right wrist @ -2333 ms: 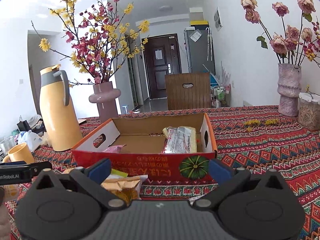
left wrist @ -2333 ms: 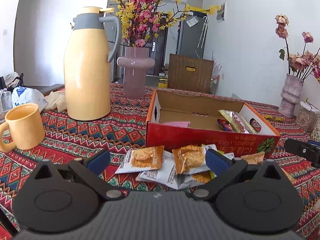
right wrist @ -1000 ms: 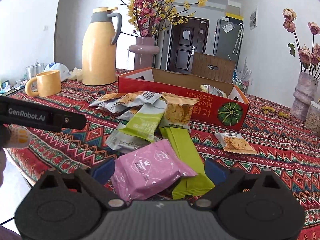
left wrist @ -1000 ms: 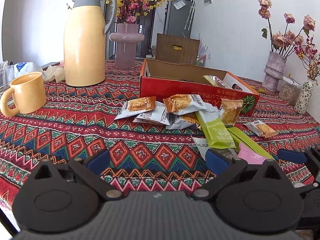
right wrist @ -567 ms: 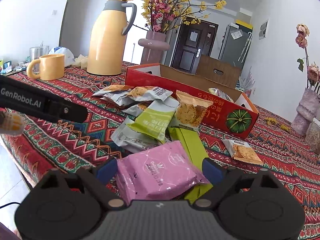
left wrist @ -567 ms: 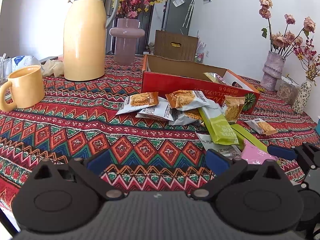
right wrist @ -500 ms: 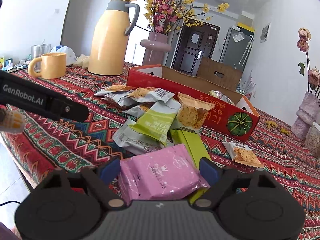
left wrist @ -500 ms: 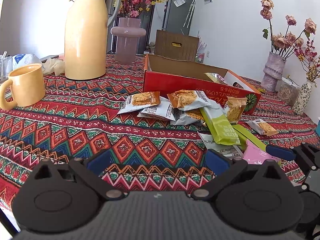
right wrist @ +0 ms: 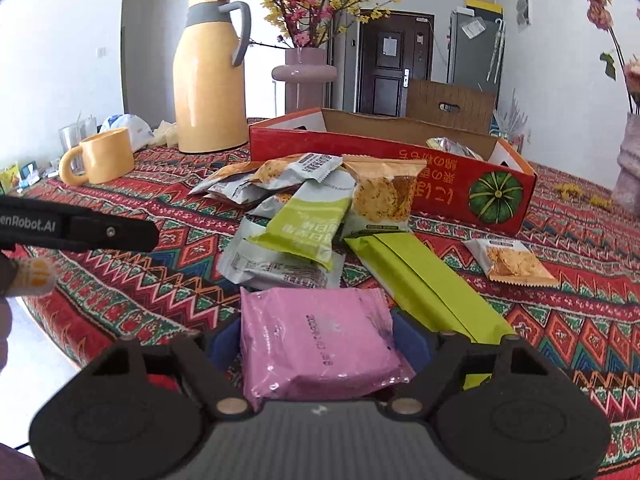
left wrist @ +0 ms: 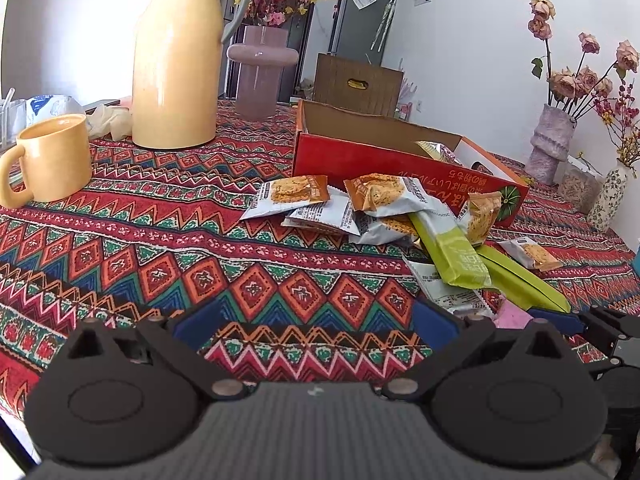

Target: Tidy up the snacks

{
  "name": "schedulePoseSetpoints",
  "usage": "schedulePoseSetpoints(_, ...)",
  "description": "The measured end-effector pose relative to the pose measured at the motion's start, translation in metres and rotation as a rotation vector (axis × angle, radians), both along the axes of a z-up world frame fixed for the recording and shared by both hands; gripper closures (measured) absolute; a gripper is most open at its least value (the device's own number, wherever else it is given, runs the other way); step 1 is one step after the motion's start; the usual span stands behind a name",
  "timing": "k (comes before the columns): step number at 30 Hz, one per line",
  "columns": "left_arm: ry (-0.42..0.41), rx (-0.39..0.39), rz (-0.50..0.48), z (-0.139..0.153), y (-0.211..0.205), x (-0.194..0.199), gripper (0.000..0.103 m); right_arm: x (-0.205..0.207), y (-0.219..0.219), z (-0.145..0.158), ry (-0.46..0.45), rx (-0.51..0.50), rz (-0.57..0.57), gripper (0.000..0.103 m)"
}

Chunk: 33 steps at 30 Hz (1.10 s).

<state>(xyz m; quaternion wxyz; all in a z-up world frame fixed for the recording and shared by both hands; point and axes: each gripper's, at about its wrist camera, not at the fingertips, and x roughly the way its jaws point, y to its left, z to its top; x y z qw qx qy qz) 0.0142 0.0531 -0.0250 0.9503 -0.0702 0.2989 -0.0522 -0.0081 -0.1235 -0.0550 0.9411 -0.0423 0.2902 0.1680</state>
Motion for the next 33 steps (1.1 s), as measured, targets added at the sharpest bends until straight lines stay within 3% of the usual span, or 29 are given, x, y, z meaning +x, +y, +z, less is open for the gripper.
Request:
schedulePoseSetpoints(5,0.003,0.006,-0.004,0.0,-0.004,0.002,0.0,0.0,-0.002,-0.001,-0.004,0.009,0.003,0.024)
schedulePoseSetpoints(15,0.002,0.024,-0.004,0.002,-0.011,0.003,0.0,-0.006,-0.003,0.002,-0.041,-0.011,-0.006,0.038)
schedulePoseSetpoints(33,0.019,0.062,-0.025,0.006,-0.039,0.015,0.0,-0.014,-0.037,0.033,-0.172,0.064,-0.046,0.038)
